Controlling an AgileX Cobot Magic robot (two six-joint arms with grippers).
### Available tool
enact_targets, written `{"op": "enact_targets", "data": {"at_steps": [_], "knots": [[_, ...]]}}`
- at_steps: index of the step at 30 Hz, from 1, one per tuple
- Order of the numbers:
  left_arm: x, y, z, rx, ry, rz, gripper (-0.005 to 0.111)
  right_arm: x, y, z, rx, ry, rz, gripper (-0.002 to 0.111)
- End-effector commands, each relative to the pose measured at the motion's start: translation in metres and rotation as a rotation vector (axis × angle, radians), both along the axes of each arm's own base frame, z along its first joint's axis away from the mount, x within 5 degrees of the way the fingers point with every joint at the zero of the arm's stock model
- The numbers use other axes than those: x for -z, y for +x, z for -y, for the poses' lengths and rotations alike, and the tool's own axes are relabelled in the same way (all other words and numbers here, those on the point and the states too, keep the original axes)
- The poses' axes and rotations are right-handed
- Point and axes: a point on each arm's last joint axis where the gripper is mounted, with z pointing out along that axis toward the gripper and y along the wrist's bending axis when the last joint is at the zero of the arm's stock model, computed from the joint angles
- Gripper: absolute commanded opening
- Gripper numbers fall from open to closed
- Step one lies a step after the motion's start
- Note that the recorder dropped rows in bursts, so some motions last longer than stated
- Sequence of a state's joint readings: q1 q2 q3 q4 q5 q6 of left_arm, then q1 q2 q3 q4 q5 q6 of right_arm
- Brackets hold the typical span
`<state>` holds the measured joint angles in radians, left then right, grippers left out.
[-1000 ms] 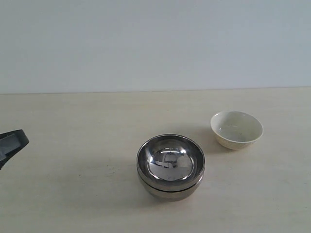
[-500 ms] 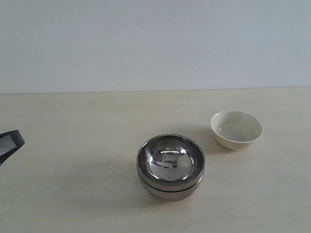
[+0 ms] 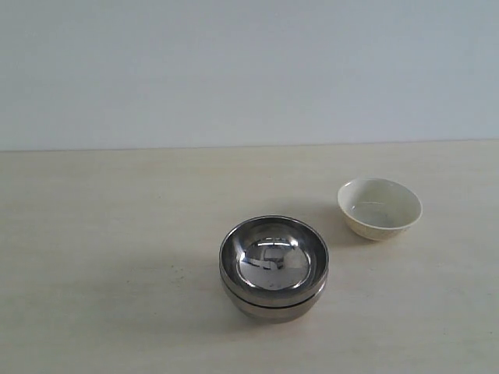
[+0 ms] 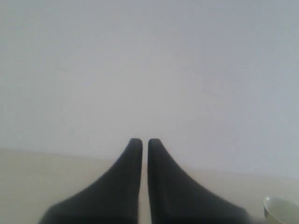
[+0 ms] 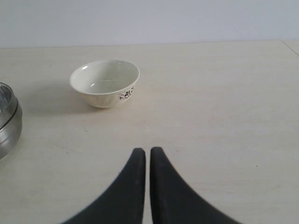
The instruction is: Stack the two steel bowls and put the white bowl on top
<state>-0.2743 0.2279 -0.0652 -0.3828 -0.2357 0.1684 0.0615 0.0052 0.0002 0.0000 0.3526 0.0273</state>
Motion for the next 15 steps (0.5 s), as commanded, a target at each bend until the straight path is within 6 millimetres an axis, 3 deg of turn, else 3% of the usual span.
{"op": "enact_targets", "data": {"at_steps": [1, 8, 15], "knots": [[0.0074, -0.0202, -0.0109, -0.098, -0.002, 0.160, 0.004, -0.0013, 0.0000, 0.0001, 0.001, -0.003, 0.017, 0.000], [0.0103, -0.0212, -0.0122, -0.144, 0.067, 0.142, 0.004, -0.0013, 0.0000, 0.0001, 0.001, -0.003, 0.017, 0.000], [0.0173, -0.0196, -0.0113, -0.181, 0.277, 0.086, 0.004, -0.0013, 0.0000, 0.0001, 0.001, -0.003, 0.017, 0.000]]}}
